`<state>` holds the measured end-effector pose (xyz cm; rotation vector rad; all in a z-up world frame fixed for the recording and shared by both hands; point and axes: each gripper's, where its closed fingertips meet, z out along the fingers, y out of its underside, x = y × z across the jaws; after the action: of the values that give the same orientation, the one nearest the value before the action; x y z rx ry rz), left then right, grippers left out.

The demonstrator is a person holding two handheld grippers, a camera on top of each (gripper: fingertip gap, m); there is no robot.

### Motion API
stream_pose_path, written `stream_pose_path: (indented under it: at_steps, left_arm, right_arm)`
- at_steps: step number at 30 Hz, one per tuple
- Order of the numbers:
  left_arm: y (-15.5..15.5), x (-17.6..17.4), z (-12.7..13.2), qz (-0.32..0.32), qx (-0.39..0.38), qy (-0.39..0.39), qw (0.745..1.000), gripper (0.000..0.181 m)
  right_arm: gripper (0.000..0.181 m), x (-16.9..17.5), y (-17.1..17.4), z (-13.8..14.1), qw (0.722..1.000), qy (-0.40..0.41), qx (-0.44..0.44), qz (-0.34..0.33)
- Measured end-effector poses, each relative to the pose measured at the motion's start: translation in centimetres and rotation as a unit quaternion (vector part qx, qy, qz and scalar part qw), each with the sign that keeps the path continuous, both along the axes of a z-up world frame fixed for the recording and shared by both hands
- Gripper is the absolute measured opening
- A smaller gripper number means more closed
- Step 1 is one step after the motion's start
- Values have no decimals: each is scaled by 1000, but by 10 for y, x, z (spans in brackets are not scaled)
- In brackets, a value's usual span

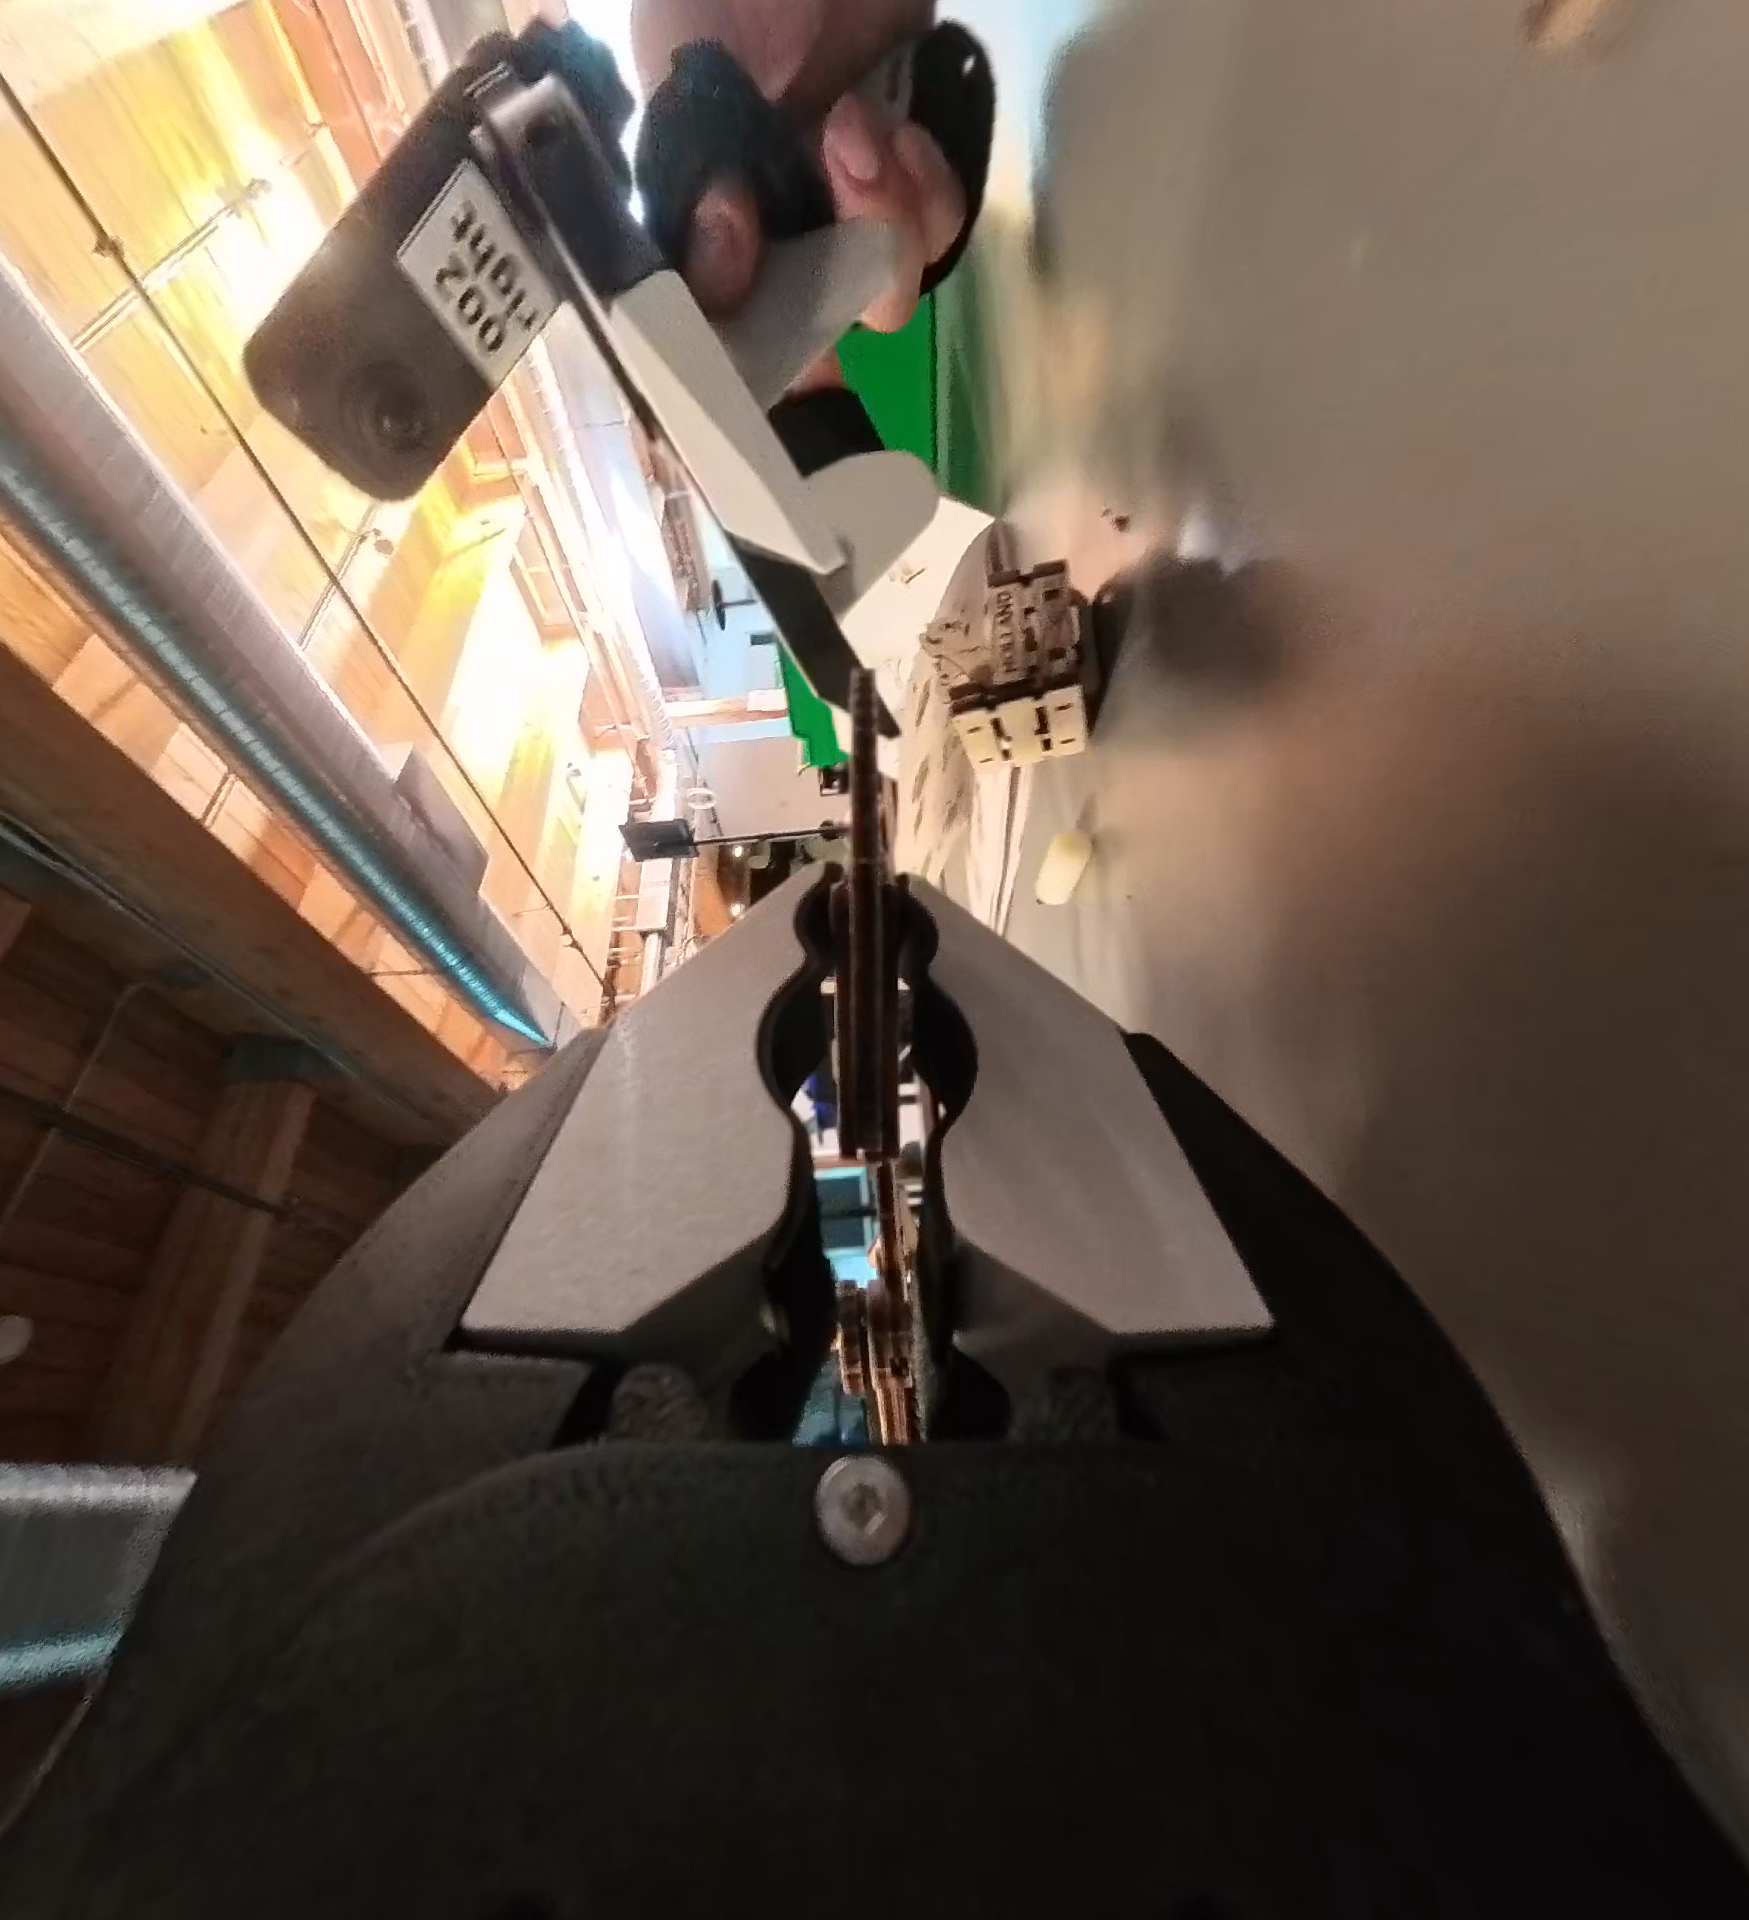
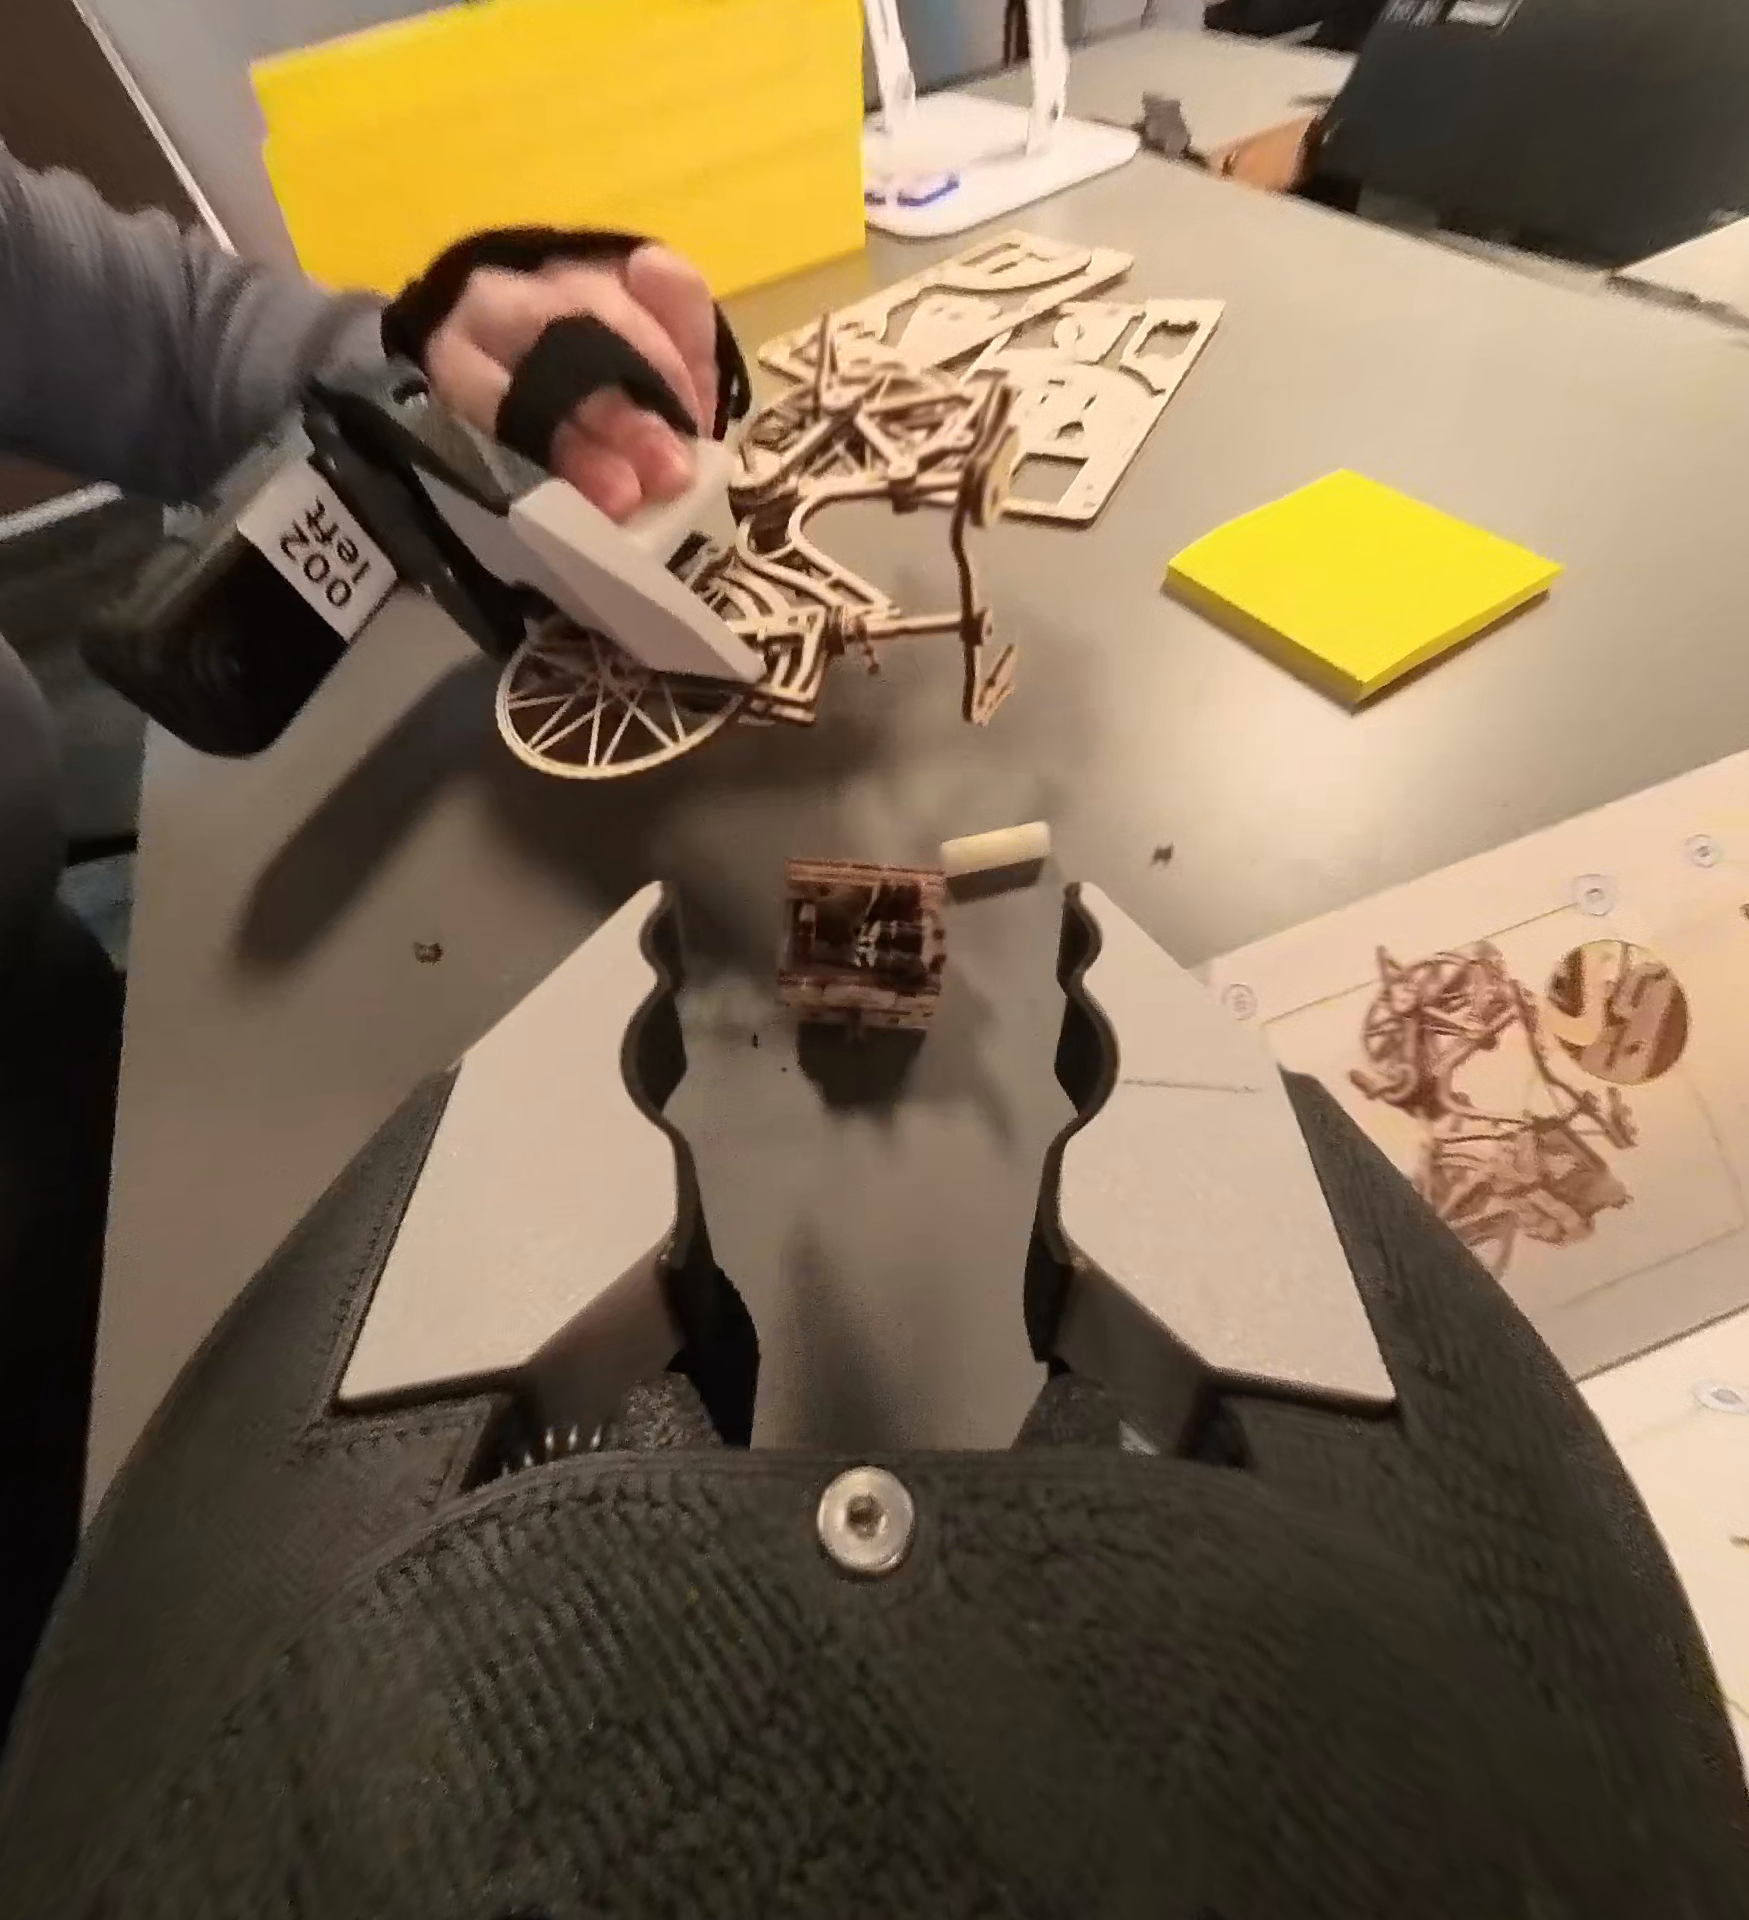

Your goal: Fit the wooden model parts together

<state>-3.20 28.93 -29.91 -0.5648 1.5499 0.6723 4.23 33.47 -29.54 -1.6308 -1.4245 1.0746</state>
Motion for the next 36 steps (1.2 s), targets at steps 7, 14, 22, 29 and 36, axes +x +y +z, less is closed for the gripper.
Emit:
stream_pose_path:
  at_steps: [7, 14, 22, 29, 36]
  left_arm:
    - [-9, 9, -9, -28, 6, 32, 999, 7]
    - [-5, 15, -6, -25, 26, 35, 999, 8]
    - [5, 19, 10, -10, 63, 7, 998, 7]
    - [5, 27, 16, -19, 74, -3, 997, 7]
    - [10, 32, 12, -15, 77, 13, 997, 7]
  right_arm:
    - [40, -15, -9, -39, 994, -112, -9, 13]
    - [37, -33, 0, -1, 977, 36, -202, -62]
    - [37, -42, -7, 23, 860, 195, -464, -86]
    - [37, -45, -9, 19, 848, 200, -481, -102]
    - [38, -44, -8, 17, 848, 201, -477, -118]
